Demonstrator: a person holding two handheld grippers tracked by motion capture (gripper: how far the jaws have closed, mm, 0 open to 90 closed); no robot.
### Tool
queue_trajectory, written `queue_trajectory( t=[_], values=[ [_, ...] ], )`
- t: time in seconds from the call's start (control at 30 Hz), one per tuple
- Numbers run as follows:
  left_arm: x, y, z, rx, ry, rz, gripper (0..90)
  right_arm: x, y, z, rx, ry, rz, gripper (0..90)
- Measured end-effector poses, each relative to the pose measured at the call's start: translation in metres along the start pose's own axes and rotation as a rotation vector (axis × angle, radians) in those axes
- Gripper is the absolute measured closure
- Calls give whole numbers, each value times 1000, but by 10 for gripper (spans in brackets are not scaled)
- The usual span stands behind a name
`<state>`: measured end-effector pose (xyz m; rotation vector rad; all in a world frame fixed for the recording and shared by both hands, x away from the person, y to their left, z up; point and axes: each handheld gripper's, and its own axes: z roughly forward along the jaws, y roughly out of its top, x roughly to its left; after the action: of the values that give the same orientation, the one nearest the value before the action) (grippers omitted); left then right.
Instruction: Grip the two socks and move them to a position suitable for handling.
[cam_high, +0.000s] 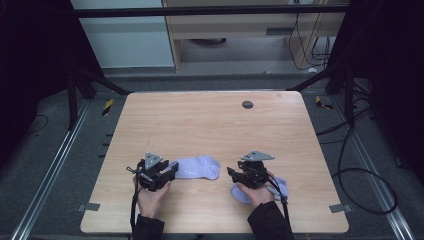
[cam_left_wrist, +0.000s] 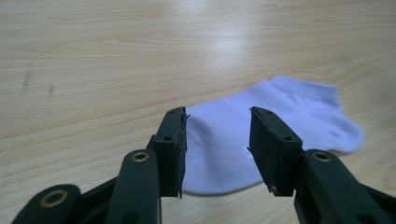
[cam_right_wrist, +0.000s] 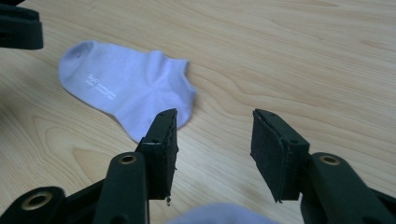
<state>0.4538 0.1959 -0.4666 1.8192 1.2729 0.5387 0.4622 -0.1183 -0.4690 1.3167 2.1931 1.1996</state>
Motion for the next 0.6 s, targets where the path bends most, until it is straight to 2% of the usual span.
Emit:
queue_trajectory(
  t=[0.33,0.6],
  values=[
    [-40,3,-4,-9,-78,59,545,-34,-18,-37,-39,-14,35,431],
    [-69,3,2,4,-125,108,536,-56,-32,-69,-74,-53,16,380]
  ],
)
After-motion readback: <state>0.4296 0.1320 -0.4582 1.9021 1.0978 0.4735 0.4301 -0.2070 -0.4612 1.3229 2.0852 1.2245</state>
